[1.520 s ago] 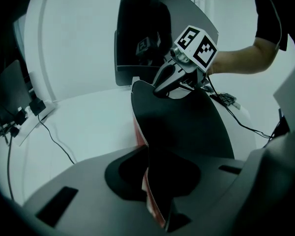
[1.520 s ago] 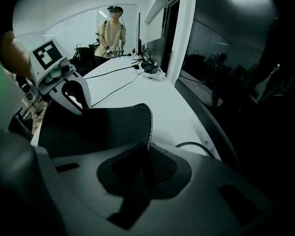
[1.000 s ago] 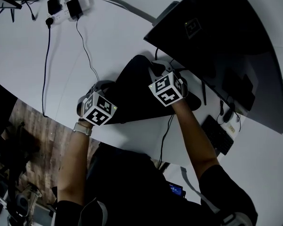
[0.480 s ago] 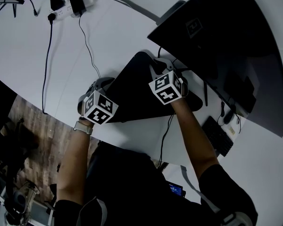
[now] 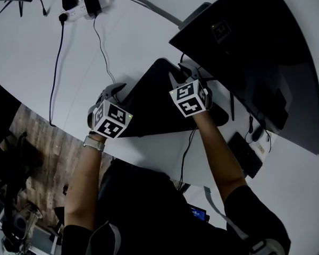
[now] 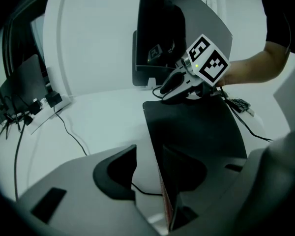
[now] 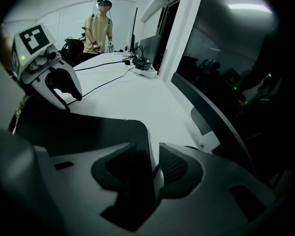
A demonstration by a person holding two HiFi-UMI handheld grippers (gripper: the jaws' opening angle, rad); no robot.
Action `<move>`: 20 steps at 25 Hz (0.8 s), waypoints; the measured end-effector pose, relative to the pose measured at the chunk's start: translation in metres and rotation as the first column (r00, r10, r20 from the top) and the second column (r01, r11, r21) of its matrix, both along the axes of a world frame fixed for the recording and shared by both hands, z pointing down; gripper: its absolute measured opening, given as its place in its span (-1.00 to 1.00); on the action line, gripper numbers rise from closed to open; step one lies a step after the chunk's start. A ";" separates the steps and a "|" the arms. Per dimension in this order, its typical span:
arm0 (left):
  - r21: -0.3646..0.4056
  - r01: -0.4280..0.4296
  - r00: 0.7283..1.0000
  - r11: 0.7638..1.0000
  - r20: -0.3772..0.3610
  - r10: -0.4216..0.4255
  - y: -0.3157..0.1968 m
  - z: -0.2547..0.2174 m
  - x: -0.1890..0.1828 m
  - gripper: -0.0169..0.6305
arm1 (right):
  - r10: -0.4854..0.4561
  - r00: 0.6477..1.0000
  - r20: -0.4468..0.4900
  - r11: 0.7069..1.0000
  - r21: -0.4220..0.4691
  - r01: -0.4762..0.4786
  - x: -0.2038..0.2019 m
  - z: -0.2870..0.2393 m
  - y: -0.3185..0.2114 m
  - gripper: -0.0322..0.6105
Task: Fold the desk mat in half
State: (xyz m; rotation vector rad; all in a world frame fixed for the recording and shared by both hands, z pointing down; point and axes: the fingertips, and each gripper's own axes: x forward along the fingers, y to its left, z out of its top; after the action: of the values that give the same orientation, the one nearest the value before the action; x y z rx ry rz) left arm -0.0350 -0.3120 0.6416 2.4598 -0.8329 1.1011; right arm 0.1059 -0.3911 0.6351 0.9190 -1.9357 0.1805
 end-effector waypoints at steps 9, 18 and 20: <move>0.032 0.062 0.998 0.998 -0.005 -0.061 0.005 -0.022 -0.022 -0.46 | -0.011 1.000 0.023 1.000 0.023 0.010 -0.018 -0.021 0.010 -0.50; 0.070 0.128 0.992 0.989 -0.027 -0.127 0.028 -0.047 -0.049 -0.71 | -0.045 0.996 0.077 0.999 0.027 0.043 -0.048 -0.045 0.044 -0.66; 0.079 0.148 0.989 0.986 -0.038 -0.145 0.033 -0.055 -0.055 -0.79 | -0.058 0.994 0.092 0.998 0.028 0.056 -0.057 -0.052 0.054 -0.69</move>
State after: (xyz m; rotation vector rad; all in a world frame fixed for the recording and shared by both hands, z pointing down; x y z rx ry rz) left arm -0.0901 -0.2785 0.5870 2.4292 -1.0497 0.9911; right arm 0.0484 -0.3374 0.5835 0.8842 -2.0516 0.1676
